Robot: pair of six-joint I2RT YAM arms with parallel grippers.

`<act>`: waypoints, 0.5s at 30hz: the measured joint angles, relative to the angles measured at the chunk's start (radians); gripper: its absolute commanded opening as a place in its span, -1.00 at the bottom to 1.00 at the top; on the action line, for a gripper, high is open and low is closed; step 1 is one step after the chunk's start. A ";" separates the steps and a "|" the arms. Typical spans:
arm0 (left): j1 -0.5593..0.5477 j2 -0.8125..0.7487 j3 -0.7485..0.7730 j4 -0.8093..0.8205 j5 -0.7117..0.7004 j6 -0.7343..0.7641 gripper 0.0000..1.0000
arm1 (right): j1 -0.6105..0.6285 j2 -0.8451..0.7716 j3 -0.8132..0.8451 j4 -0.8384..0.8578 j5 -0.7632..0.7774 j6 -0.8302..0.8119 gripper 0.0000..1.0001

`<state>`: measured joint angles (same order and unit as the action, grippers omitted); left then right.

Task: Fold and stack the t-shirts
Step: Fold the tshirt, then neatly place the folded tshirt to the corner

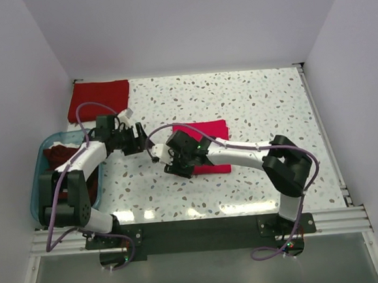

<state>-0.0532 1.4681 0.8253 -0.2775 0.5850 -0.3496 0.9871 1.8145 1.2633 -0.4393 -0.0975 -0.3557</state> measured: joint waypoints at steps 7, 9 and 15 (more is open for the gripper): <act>0.000 0.028 0.000 -0.018 -0.027 0.002 0.53 | 0.037 0.057 0.001 0.082 0.029 0.000 -0.04; 0.000 0.028 0.000 -0.019 -0.032 0.002 0.54 | 0.042 0.080 0.001 0.109 0.040 0.000 -0.04; 0.000 0.032 0.000 -0.019 -0.032 0.002 0.54 | 0.041 0.130 -0.002 0.162 0.077 -0.006 -0.75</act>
<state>-0.0532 1.5002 0.8257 -0.2966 0.5526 -0.3473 1.0279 1.9442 1.2613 -0.2775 -0.0200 -0.3618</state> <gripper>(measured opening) 0.767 0.290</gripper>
